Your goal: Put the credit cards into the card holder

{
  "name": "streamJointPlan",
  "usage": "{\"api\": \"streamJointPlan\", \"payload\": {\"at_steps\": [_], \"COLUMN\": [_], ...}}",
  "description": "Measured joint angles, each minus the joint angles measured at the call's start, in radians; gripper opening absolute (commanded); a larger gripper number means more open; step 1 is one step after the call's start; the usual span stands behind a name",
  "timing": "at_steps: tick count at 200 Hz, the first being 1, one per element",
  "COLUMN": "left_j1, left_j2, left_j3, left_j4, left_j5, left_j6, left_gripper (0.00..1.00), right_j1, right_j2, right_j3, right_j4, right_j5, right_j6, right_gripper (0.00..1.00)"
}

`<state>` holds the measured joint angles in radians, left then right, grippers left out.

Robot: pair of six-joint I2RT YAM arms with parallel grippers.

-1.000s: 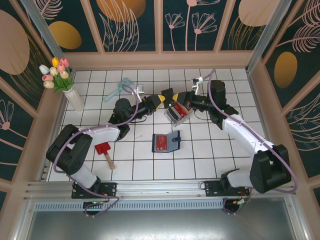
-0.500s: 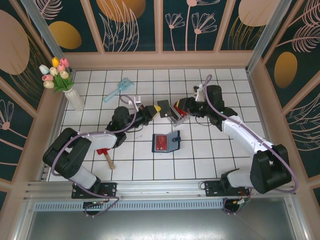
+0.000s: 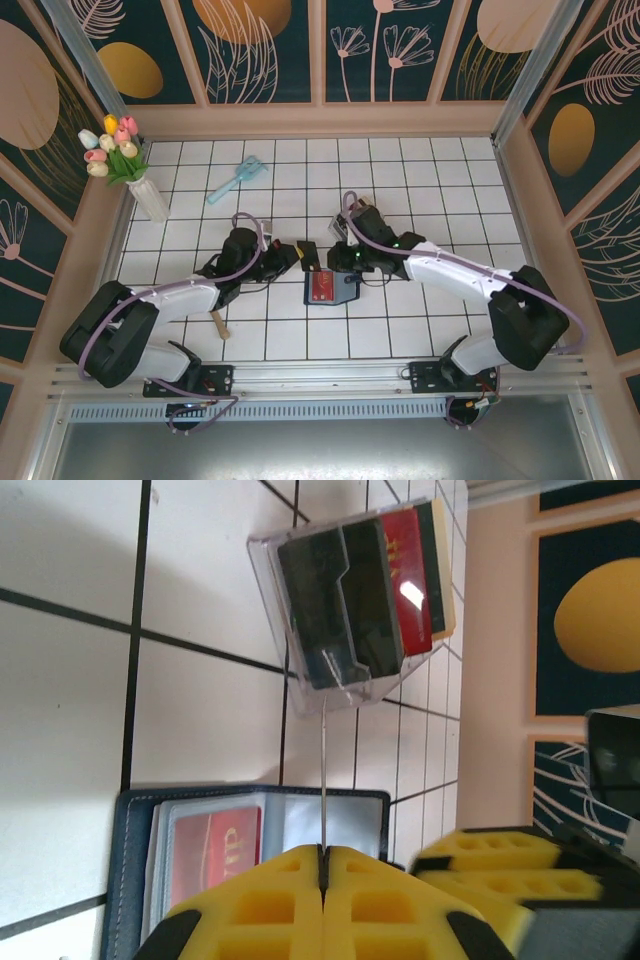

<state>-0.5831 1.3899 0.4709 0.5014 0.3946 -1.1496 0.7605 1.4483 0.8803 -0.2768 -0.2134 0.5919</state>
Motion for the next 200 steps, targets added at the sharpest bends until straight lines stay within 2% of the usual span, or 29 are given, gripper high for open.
{"api": "streamJointPlan", "payload": {"at_steps": [35,125,200], "left_j1": [-0.036,-0.132,-0.171], "left_j2": [0.033,0.19,0.259], "left_j3": [0.001,0.098,0.151], "left_j4": [0.001,0.002,-0.096], "left_j5": [0.021,0.04,-0.045], "left_j6": [0.029,0.075,0.126], "left_gripper": [0.0,0.0,0.01], "right_j1": [-0.004,-0.024,-0.024], "right_j2": [0.008,0.043,0.054], "right_j3": [-0.05,-0.117,-0.128], "right_j4": [-0.056,-0.075,-0.07], "right_j5": [0.092,0.139,0.145], "right_j6": [0.02,0.033,0.046], "right_gripper": [0.17,0.16,0.16]}}
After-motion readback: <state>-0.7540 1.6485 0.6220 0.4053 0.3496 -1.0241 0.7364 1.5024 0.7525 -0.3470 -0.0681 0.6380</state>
